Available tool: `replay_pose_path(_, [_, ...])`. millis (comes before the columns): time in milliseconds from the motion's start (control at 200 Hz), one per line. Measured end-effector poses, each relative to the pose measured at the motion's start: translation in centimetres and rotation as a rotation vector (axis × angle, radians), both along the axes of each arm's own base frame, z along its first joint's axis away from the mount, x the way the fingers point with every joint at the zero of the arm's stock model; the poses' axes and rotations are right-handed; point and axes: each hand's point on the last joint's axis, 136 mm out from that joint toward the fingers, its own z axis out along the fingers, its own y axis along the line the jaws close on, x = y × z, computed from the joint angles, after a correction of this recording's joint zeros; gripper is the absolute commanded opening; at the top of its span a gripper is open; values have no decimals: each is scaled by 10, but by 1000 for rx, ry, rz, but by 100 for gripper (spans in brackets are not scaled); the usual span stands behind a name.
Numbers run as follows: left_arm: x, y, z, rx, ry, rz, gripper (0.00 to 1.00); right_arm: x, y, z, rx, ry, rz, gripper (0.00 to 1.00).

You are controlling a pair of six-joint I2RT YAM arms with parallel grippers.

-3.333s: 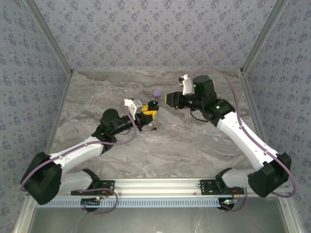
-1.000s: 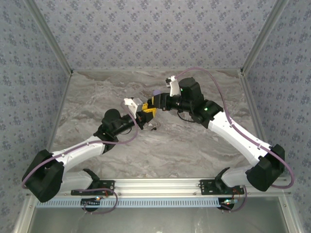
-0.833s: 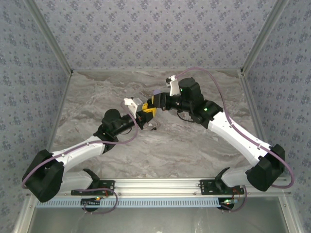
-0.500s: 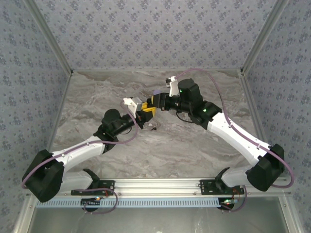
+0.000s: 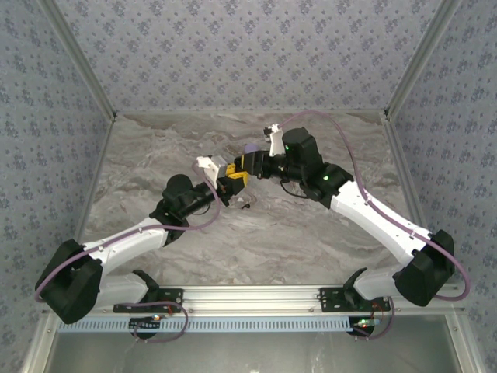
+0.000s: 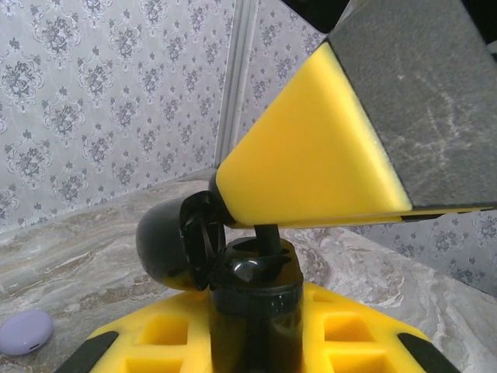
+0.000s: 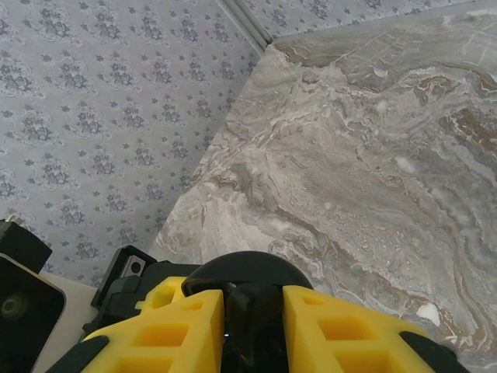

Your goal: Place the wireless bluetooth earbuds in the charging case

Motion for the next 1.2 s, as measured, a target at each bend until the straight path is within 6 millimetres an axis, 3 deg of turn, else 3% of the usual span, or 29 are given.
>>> replay_pose_path(310, [0, 0, 0, 1, 1, 0, 21, -1, -2, -2, -13, 4, -10, 35])
replay_pose_path(510, [0, 0, 0, 1, -1, 0, 21, -2, -7, -7, -43, 10, -27, 44])
replay_pose_path(1204, [-1, -1, 0, 2, -4, -6, 21, 2, -16, -3, -142, 10, -75, 49])
